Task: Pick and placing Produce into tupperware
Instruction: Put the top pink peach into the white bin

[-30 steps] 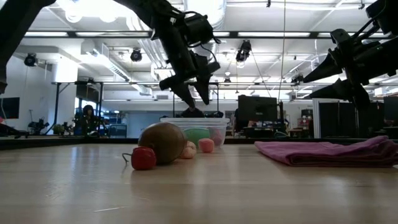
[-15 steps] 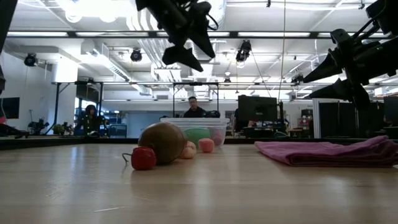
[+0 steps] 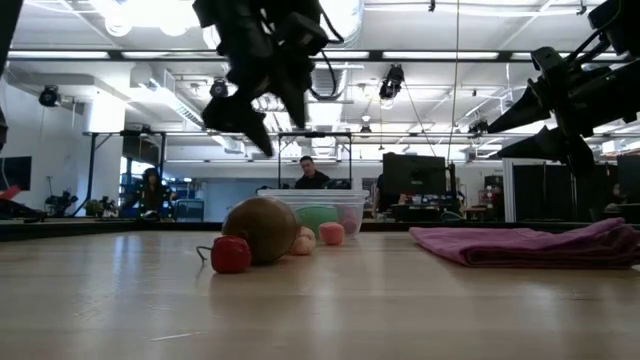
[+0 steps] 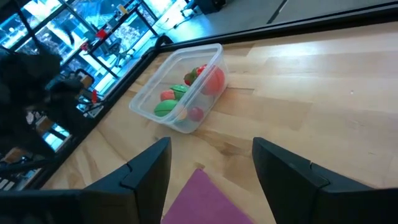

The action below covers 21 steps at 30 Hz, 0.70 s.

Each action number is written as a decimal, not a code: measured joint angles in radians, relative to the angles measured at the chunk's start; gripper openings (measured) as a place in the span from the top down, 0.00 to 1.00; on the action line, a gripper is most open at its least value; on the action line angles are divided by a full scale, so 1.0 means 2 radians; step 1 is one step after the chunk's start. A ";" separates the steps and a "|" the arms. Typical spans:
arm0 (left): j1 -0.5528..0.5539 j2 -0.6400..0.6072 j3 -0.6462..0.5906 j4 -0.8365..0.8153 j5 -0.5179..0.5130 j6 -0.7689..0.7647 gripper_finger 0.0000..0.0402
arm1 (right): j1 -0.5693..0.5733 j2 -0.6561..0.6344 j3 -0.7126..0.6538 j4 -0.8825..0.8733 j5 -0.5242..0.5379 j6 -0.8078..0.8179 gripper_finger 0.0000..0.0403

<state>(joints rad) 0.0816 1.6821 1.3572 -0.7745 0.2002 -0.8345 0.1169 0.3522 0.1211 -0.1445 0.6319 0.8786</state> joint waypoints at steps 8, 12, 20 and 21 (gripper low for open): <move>-0.042 0.000 -0.059 0.004 -0.018 -0.110 0.37 | 0.000 0.001 0.000 0.000 -0.001 0.002 0.46; -0.061 0.000 -0.069 0.004 -0.040 -0.191 0.37 | 0.000 0.002 0.000 0.000 -0.001 0.002 0.46; -0.095 0.000 -0.068 0.037 -0.066 -0.276 0.37 | 0.000 0.002 0.000 0.000 -0.001 0.002 0.46; -0.097 0.000 -0.069 0.045 -0.069 -0.277 0.37 | 0.000 0.002 0.000 0.000 -0.001 0.002 0.46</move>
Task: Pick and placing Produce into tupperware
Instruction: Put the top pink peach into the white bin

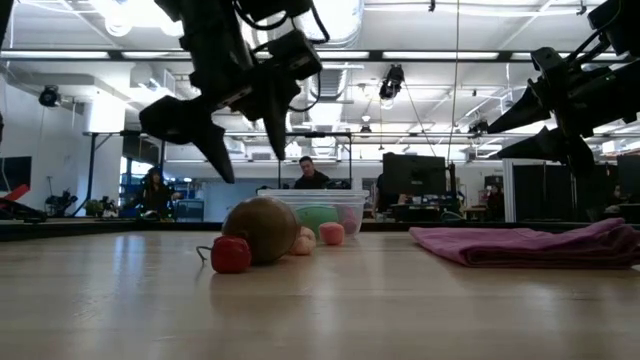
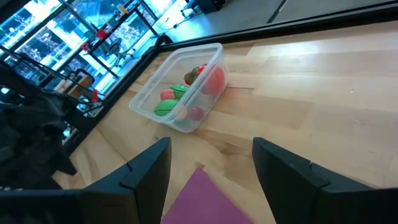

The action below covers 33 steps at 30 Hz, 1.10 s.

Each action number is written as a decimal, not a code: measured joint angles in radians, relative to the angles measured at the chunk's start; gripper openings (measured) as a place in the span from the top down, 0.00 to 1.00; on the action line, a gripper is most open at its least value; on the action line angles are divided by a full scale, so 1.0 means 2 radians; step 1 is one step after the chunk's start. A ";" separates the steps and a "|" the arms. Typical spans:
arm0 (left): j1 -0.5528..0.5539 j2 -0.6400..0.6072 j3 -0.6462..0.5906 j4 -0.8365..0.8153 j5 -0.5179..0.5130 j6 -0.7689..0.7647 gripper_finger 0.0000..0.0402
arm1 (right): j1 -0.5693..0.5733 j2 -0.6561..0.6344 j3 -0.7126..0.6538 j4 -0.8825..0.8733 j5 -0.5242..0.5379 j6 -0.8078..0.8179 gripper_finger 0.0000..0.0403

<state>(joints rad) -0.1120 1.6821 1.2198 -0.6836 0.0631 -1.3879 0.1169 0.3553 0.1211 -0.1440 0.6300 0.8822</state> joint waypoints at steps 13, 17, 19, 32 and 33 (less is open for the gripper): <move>0.036 0.037 0.000 0.160 -0.035 0.144 0.37 | 0.000 0.000 0.000 0.000 0.000 0.000 0.46; 0.051 0.068 0.000 0.186 -0.006 0.205 0.37 | 0.000 0.001 0.000 0.000 0.000 0.000 0.46; 0.055 0.076 0.000 0.184 -0.001 0.238 0.37 | 0.000 0.002 0.000 0.000 -0.001 0.004 0.46; 0.067 0.080 0.006 0.184 -0.008 0.400 0.37 | 0.000 0.003 0.000 0.000 -0.005 0.004 0.46; 0.068 0.082 0.006 0.185 -0.008 0.405 0.37 | 0.000 0.003 0.000 0.000 -0.004 0.004 0.46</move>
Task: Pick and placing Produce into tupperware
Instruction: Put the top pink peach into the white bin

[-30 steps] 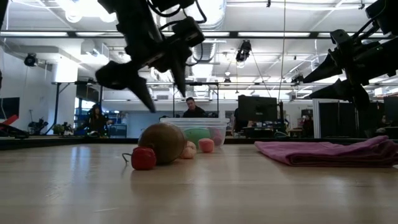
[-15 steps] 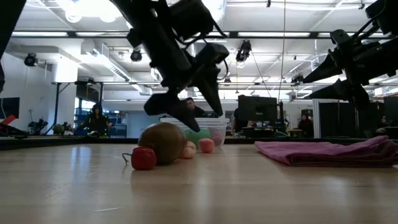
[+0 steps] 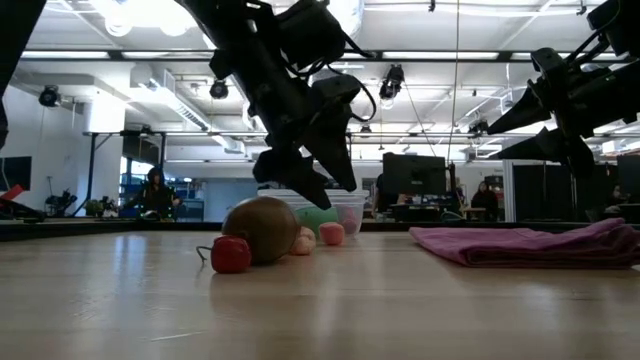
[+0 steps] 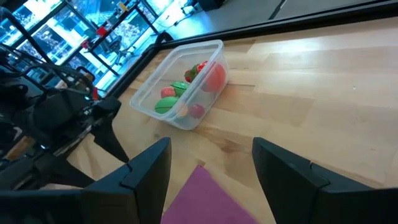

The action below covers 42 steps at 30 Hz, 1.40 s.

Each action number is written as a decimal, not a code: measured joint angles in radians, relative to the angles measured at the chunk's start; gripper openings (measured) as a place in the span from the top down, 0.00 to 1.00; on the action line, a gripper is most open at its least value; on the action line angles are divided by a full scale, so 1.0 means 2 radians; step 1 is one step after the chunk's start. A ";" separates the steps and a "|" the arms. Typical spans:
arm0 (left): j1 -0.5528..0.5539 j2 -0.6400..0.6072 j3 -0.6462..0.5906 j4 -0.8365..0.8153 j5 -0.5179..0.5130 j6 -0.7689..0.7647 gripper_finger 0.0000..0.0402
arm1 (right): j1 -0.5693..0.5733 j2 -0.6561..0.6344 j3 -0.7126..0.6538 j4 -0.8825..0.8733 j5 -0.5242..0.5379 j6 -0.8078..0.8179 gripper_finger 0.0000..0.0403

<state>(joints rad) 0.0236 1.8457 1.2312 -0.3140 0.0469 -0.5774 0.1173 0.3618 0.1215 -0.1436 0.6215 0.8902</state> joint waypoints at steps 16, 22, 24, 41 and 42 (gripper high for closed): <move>0.007 0.031 0.000 0.027 0.016 0.083 0.37 | 0.000 0.000 0.000 0.000 0.004 0.000 0.46; 0.007 -0.004 0.000 -0.022 0.008 0.093 0.37 | 0.000 0.001 0.000 0.000 0.004 0.000 0.46; 0.006 -0.019 0.000 -0.045 0.002 0.126 0.37 | 0.000 0.000 0.000 -0.001 0.004 0.000 0.46; -0.005 0.000 0.000 -0.022 -0.077 0.349 0.37 | 0.000 0.001 0.000 -0.010 0.004 -0.018 0.46; -0.005 0.004 0.000 -0.022 -0.076 0.349 0.37 | 0.000 0.001 0.000 -0.010 0.004 -0.018 0.46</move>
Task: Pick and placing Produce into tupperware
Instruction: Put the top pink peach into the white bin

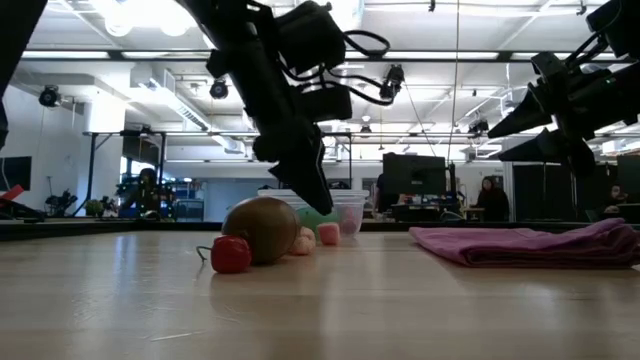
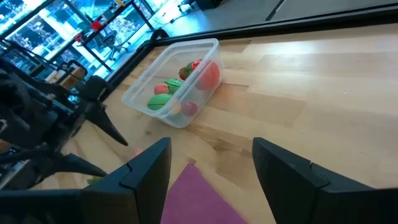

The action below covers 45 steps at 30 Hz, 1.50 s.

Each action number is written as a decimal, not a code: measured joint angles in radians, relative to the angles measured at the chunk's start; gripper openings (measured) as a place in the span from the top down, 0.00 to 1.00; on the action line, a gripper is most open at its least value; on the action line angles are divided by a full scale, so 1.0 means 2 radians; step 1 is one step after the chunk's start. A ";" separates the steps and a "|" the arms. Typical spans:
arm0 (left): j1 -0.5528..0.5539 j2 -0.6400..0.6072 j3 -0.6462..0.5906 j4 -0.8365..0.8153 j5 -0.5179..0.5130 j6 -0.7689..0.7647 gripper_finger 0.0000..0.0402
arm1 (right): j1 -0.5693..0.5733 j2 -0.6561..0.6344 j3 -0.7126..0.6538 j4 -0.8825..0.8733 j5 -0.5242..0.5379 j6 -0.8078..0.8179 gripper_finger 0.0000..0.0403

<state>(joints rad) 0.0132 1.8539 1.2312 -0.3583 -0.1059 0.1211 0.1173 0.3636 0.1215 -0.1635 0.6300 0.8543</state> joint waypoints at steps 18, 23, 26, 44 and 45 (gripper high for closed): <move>0.038 0.029 0.000 0.031 0.012 -0.005 0.37 | 0.000 0.002 0.000 -0.010 0.000 0.004 0.46; 0.043 0.031 0.000 0.033 0.024 -0.005 0.37 | 0.000 0.004 0.000 -0.010 0.000 0.005 0.46; 0.043 0.032 0.000 0.038 0.028 -0.005 0.37 | 0.000 0.004 0.000 -0.010 0.000 0.005 0.46; 0.043 0.052 0.001 0.039 0.042 -0.019 0.59 | 0.000 0.008 0.000 -0.009 0.000 0.005 0.46; 0.043 0.051 0.001 0.039 0.042 -0.019 0.61 | 0.000 0.009 0.000 -0.008 0.000 0.005 0.46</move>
<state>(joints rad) 0.0986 1.9566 1.2331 -0.2798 -0.0213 0.0825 0.1172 0.3807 0.1215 -0.1804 0.6301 0.8639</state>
